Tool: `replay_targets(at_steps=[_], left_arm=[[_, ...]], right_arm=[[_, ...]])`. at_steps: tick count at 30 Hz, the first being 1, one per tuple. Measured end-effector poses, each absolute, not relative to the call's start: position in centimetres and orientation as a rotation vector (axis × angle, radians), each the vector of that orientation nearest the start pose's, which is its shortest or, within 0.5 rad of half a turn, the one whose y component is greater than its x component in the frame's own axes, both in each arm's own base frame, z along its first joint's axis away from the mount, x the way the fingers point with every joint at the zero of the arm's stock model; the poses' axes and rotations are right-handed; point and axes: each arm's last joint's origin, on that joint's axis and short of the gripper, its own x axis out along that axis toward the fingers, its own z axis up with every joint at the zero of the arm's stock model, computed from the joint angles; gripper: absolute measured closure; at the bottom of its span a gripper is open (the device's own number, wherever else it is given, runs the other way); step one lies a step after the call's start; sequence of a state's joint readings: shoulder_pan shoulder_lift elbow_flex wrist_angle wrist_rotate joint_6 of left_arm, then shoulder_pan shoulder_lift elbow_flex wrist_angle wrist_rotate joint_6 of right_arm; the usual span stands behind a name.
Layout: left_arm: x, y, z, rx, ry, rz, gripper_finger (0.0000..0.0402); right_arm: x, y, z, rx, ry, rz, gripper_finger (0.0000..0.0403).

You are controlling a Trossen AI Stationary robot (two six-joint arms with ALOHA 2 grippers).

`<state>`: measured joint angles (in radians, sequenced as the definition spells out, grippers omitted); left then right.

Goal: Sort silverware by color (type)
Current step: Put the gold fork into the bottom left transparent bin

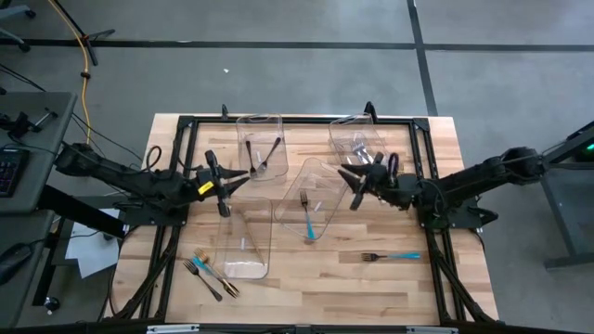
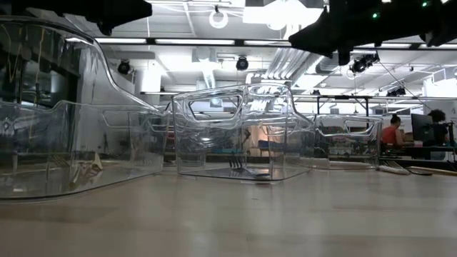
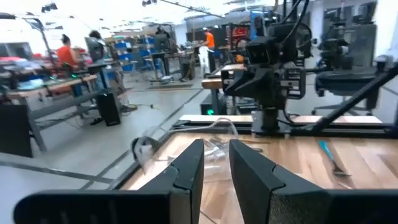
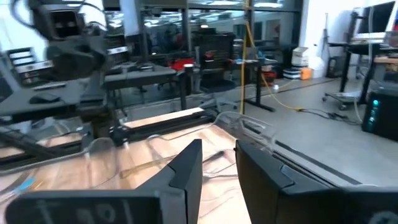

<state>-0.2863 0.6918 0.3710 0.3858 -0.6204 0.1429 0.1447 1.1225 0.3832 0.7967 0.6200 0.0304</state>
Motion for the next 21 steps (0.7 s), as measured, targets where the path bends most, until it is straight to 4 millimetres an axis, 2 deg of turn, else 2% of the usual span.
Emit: replay_targets(at_steps=[5, 15, 21], left_arm=[[15.6, -2.7, 26.1, 0.124, -0.058, 0.411, 0.0330], [15.9, -2.8, 25.8, 0.082, -0.049, 0.403, 0.0330], [16.0, -2.8, 25.7, 0.063, -0.043, 0.401, 0.0330]], right_arm=[[22.0, 0.8, 22.5, 0.062, -0.054, -0.425, 0.0311], [22.0, 0.9, 22.5, 0.054, -0.056, -0.393, 0.0311], [21.9, 1.2, 23.6, -0.027, -0.143, -0.356, 0.0311]])
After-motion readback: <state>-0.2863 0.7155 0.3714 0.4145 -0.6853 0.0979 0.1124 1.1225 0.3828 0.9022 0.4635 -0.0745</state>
